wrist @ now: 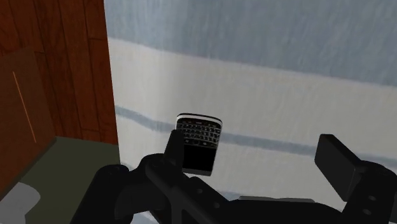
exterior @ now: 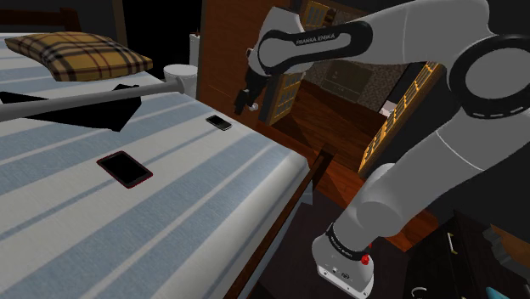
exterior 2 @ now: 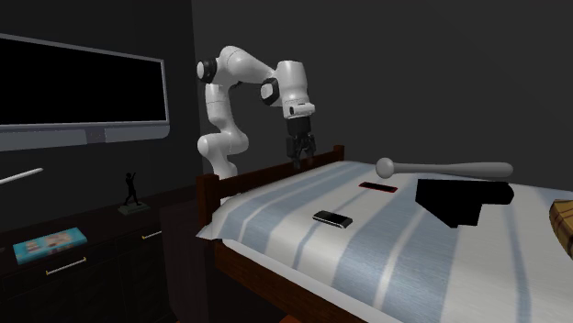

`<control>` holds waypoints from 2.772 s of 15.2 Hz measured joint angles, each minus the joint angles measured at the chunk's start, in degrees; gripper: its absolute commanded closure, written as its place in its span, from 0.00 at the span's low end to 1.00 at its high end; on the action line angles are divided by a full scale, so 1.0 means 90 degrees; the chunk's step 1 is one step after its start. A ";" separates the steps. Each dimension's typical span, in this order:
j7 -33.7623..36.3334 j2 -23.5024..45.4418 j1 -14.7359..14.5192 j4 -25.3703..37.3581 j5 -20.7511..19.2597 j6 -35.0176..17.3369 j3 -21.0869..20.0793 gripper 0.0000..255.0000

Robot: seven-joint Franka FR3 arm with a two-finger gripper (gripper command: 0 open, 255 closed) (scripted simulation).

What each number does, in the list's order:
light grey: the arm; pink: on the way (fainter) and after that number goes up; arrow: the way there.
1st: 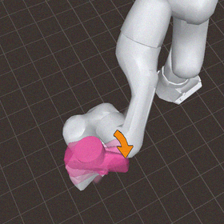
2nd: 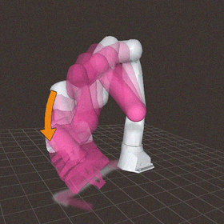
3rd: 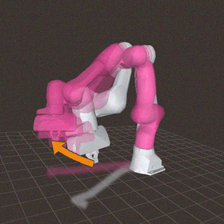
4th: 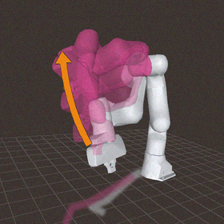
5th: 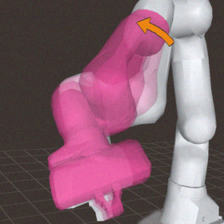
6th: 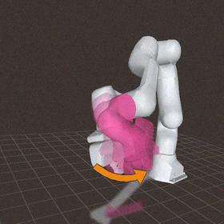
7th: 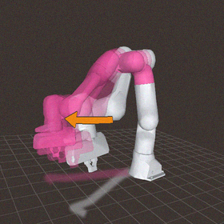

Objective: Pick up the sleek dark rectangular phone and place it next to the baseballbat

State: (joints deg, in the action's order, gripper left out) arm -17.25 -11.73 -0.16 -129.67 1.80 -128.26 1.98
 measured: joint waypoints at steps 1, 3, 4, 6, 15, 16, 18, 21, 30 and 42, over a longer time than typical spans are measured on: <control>-0.0085 0.0214 0.0011 0.0068 0.0034 -0.0157 0.0039 0.00; -0.0204 0.0662 0.0013 0.0262 0.0114 -0.0436 0.0075 0.00; -0.0274 0.0959 0.0016 0.0445 0.0165 -0.0568 0.0093 0.00; -0.0393 0.1436 0.0023 0.0711 0.0260 -0.0796 0.0110 0.00; -0.0761 0.2946 0.0107 0.1684 0.0576 -0.1388 0.0088 0.00; -0.0767 0.2996 0.0106 0.1672 0.0585 -0.1450 0.0082 0.00; -0.0777 0.3134 0.0105 0.1695 0.0605 -0.1566 0.0071 0.00; -0.0781 0.3245 0.0101 0.1714 0.0619 -0.1658 0.0061 0.00; -0.0788 0.3251 0.0101 0.1713 0.0625 -0.1684 0.0056 1.00; -0.0727 0.3031 0.0093 0.1863 0.0563 -0.1301 0.0085 1.00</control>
State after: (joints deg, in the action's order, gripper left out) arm -23.79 15.55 0.68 -112.91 6.87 -139.96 2.74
